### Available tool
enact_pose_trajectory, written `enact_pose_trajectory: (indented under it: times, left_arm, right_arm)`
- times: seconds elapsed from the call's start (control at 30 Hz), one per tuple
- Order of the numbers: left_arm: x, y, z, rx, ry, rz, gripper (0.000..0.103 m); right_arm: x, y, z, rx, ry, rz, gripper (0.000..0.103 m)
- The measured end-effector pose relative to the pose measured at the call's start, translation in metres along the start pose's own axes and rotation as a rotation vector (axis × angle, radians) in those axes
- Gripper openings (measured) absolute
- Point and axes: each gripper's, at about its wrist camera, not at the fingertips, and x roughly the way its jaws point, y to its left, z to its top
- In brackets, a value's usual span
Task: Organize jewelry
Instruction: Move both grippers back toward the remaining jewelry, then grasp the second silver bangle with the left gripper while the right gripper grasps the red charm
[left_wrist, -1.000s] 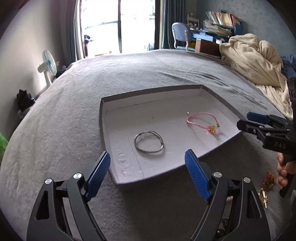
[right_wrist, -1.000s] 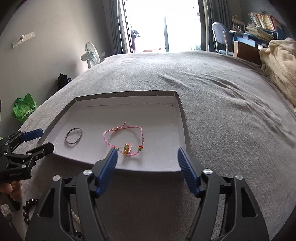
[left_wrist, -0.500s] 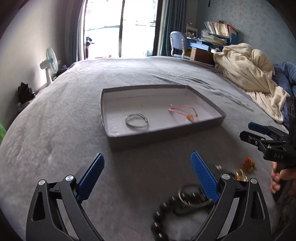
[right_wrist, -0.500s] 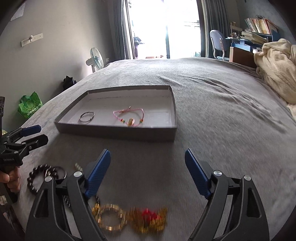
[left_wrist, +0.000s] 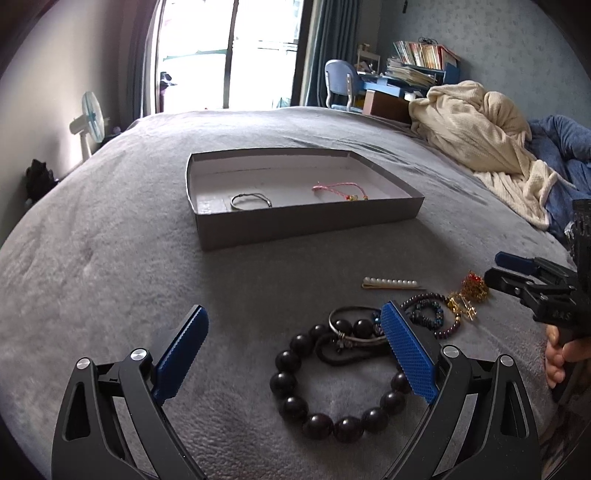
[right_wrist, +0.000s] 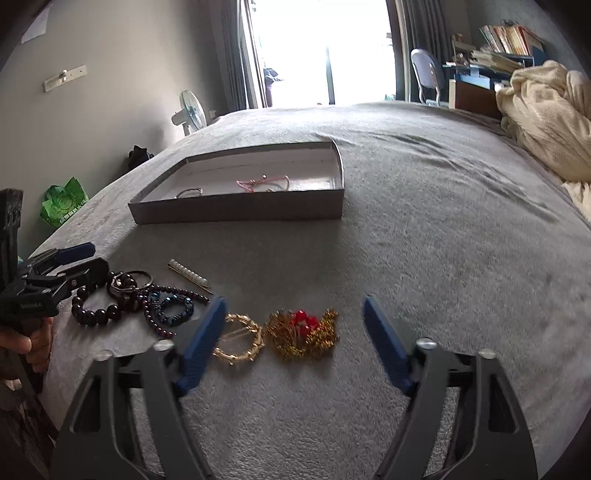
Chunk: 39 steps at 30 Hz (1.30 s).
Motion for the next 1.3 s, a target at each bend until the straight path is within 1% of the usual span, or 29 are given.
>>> enact_pose_trajectory:
  times: [0.07,0.2,0.23,0.27,0.3,0.33,0.37,0.4,0.47,0.5,0.53,0.57,0.73,0.83,0.9,1.0,1.1,1.2,1.27,1.3]
  left_arm:
    - [-0.002,0.002,-0.002,-0.009,-0.008,0.0,0.094]
    - [-0.007,0.004,-0.007,-0.019,-0.043,-0.003,0.094]
    - [-0.007,0.004,-0.007,-0.02,-0.044,-0.003,0.094]
    - [-0.006,0.004,-0.007,-0.02,-0.042,-0.003,0.094]
    - [-0.005,0.003,-0.007,-0.018,-0.038,-0.004,0.094]
    - [-0.005,0.003,-0.008,-0.018,-0.037,-0.003,0.094]
    - [-0.006,0.003,-0.008,-0.016,-0.038,-0.004,0.094]
    - [-0.006,0.002,-0.008,-0.015,-0.039,-0.004,0.094]
    - [-0.007,0.002,-0.008,-0.012,-0.04,-0.005,0.094]
    - [-0.006,0.001,-0.007,-0.009,-0.039,-0.004,0.094]
    - [-0.006,0.0,-0.007,-0.005,-0.036,-0.003,0.094]
    - [-0.006,-0.002,-0.006,0.006,-0.031,-0.001,0.094]
    - [-0.005,-0.015,0.0,0.084,-0.015,-0.011,0.094]
    - [0.002,-0.027,0.005,0.148,0.021,-0.027,0.094]
    - [0.008,-0.032,0.007,0.174,0.04,-0.023,0.094]
    - [0.022,-0.035,0.012,0.191,0.101,-0.029,0.093]
    - [0.032,-0.033,0.013,0.177,0.151,-0.037,0.091]
    - [0.037,-0.03,0.012,0.164,0.179,-0.058,0.081]
    - [0.038,-0.031,0.01,0.171,0.185,-0.072,0.063]
    - [0.037,-0.032,0.009,0.174,0.182,-0.08,0.06]
  right_arm:
    - [0.001,-0.002,-0.001,0.009,0.006,-0.001,0.066]
    - [0.005,-0.001,-0.005,0.008,0.039,-0.005,0.066]
    - [0.008,-0.001,-0.006,0.007,0.05,-0.007,0.064]
    - [0.012,-0.001,-0.006,0.007,0.072,-0.009,0.06]
    - [0.016,-0.001,-0.006,0.008,0.087,-0.009,0.059]
    - [0.019,-0.002,-0.007,0.009,0.099,-0.009,0.056]
    - [0.023,-0.002,-0.007,0.012,0.116,-0.009,0.047]
    - [0.024,-0.002,-0.008,0.013,0.123,-0.01,0.043]
    - [0.024,-0.003,-0.008,0.015,0.121,-0.001,0.031]
    - [0.024,-0.003,-0.008,0.016,0.118,0.01,0.028]
    - [0.023,-0.003,-0.009,0.016,0.116,0.019,0.02]
    - [0.022,-0.003,-0.009,0.015,0.112,0.021,0.014]
    - [0.017,-0.006,-0.009,0.034,0.082,0.028,0.012]
    - [0.015,-0.008,-0.008,0.046,0.074,0.028,0.012]
    - [0.015,-0.008,-0.008,0.048,0.075,0.029,0.012]
    - [0.015,-0.009,-0.008,0.049,0.074,0.029,0.012]
    - [0.014,-0.01,-0.008,0.052,0.069,0.029,0.012]
    - [0.014,-0.011,-0.009,0.054,0.065,0.03,0.012]
    - [0.013,-0.011,-0.009,0.054,0.064,0.031,0.012]
    - [0.013,-0.011,-0.009,0.054,0.063,0.031,0.012]
